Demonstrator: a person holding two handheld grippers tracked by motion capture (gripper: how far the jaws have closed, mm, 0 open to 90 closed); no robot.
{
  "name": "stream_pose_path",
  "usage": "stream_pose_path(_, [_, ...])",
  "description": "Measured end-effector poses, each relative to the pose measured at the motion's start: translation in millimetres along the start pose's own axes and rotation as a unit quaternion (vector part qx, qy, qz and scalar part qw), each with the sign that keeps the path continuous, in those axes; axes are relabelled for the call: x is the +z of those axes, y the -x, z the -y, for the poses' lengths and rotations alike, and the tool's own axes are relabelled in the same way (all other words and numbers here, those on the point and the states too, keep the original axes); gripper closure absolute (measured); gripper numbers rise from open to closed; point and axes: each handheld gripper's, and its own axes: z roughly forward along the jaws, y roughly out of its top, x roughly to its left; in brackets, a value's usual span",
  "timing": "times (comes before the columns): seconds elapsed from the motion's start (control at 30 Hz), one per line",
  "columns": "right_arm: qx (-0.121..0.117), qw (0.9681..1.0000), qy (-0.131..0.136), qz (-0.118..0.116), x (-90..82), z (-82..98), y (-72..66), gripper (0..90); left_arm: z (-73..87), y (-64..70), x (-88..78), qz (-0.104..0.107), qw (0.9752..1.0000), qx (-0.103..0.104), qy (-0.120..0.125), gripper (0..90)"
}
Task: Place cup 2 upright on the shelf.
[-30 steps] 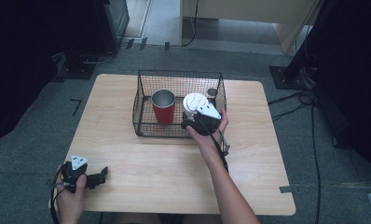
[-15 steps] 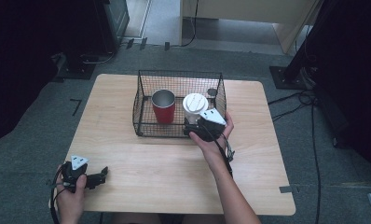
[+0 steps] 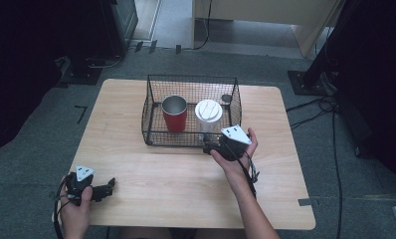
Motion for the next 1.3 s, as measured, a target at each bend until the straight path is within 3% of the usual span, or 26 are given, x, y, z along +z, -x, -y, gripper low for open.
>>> stream_pose_path(0.27, [-0.003,1.0000,0.004,0.007,-14.0,11.4,9.8,0.0,0.0,-0.1,0.0,0.000,1.0000,0.001,0.000,2.1])
stream_pose_path(1.3, [0.024,0.9977,-0.015,0.061,-60.0,56.0,73.6,0.0,-0.1,-0.1,-0.2,0.000,1.0000,0.001,-0.001,2.1])
